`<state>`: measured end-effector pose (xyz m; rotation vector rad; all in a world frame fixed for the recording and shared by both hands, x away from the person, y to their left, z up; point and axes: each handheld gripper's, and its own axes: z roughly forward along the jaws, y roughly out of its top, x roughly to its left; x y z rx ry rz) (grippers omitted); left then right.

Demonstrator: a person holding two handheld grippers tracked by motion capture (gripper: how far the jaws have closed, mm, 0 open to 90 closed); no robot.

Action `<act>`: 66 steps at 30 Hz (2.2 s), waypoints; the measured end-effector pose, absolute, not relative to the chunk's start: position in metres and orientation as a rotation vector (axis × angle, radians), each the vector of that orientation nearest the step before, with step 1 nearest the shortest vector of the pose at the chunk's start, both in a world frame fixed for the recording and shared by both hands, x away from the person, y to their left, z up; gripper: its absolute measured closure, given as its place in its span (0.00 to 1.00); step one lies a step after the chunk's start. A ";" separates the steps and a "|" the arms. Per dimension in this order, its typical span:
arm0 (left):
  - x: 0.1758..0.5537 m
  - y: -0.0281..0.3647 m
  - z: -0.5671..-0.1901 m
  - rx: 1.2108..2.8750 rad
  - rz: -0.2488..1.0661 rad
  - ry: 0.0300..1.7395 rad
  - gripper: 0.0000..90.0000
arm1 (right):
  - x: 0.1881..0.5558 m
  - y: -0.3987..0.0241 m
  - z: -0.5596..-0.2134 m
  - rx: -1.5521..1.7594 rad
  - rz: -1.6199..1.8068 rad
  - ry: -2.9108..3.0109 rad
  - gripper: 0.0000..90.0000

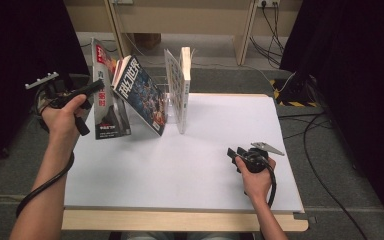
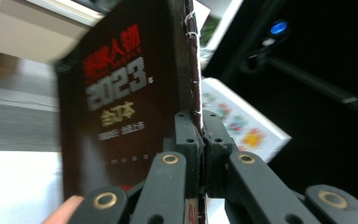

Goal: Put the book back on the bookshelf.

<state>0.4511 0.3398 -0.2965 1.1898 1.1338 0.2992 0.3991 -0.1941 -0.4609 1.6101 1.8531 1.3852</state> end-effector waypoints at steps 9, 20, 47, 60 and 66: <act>0.447 0.342 -0.310 1.202 0.239 1.144 0.96 | 0.399 -0.190 -0.460 1.591 1.379 1.867 0.60; 0.434 0.332 -0.311 1.199 0.114 1.076 0.96 | 0.400 -0.188 -0.459 1.596 1.384 1.873 0.60; 0.397 0.360 -0.312 1.227 0.073 1.101 0.96 | 0.400 -0.182 -0.453 1.565 1.388 1.890 0.60; 0.386 0.373 -0.325 1.253 -0.007 1.150 0.96 | 0.401 -0.179 -0.452 1.566 1.390 1.894 0.60; 0.394 0.369 -0.328 1.242 -0.063 1.176 0.96 | 0.401 -0.180 -0.452 1.567 1.391 1.891 0.60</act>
